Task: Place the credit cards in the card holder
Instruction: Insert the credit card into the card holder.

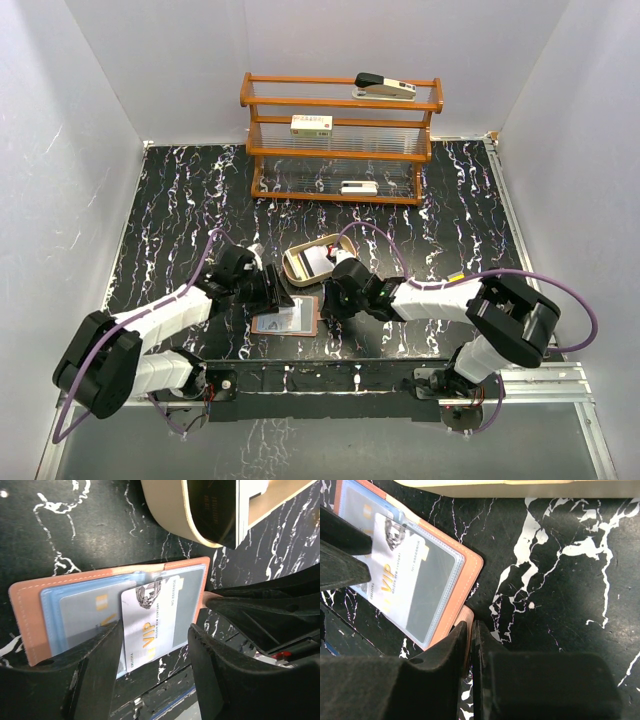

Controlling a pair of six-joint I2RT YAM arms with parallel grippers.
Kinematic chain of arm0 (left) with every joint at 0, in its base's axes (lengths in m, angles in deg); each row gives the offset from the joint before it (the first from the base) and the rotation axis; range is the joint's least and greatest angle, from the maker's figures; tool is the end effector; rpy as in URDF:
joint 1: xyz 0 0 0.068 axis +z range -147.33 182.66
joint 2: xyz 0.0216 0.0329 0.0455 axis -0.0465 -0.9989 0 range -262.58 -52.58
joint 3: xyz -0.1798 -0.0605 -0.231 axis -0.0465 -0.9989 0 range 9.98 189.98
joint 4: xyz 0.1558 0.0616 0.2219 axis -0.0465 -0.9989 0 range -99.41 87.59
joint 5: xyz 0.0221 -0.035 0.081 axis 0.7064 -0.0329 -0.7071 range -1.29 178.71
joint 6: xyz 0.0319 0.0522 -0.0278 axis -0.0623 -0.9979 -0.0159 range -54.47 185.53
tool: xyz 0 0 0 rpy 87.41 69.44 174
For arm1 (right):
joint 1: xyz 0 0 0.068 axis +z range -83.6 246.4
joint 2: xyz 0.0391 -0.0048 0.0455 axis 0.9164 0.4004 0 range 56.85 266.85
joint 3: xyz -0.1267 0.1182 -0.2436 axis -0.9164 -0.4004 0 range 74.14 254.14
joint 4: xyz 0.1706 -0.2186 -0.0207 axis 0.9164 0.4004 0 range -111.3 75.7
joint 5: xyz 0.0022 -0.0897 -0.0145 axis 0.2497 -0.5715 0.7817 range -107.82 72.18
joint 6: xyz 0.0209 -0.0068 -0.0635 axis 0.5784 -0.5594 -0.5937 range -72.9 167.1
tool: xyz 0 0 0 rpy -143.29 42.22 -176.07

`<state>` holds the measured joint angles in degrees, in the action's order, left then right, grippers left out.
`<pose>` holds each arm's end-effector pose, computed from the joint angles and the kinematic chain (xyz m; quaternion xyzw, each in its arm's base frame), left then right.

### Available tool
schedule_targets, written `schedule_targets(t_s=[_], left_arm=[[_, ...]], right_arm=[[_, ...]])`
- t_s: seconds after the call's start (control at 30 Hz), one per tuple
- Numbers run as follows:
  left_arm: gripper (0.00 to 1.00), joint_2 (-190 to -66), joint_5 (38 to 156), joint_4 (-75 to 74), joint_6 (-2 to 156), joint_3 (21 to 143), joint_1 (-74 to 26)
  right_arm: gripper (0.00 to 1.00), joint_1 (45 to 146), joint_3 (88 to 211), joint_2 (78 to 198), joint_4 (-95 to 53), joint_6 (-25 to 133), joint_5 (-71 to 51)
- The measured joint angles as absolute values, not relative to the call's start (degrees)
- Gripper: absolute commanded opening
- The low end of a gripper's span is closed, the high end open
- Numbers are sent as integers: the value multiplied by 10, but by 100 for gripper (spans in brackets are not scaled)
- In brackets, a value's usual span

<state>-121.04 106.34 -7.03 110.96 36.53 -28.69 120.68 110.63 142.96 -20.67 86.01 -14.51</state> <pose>0.1921 -0.1361 0.1624 -0.0561 0.9180 -0.3388 0.1984 0.1712 0.2435 0.1446 -0.1354 0.9303 0.2656 0.2138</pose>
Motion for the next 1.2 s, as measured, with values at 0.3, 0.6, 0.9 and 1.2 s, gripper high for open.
schedule_targets(t_s=[0.3, 0.6, 0.9, 1.2], left_arm=[[51, -1227, 1112, 14, 1155, 336, -287], [49, -1235, 1140, 80, 1205, 307, -289], [55, -1186, 1135, 49, 1206, 313, -293], [64, -1117, 1070, -84, 1152, 358, -293]], right_arm=[[8, 1207, 1109, 1443, -231, 860, -136], [8, 1207, 1115, 1451, -233, 860, -136], [6, 1207, 1110, 1416, -180, 841, -195], [24, 1207, 1089, 1366, -115, 839, -251]])
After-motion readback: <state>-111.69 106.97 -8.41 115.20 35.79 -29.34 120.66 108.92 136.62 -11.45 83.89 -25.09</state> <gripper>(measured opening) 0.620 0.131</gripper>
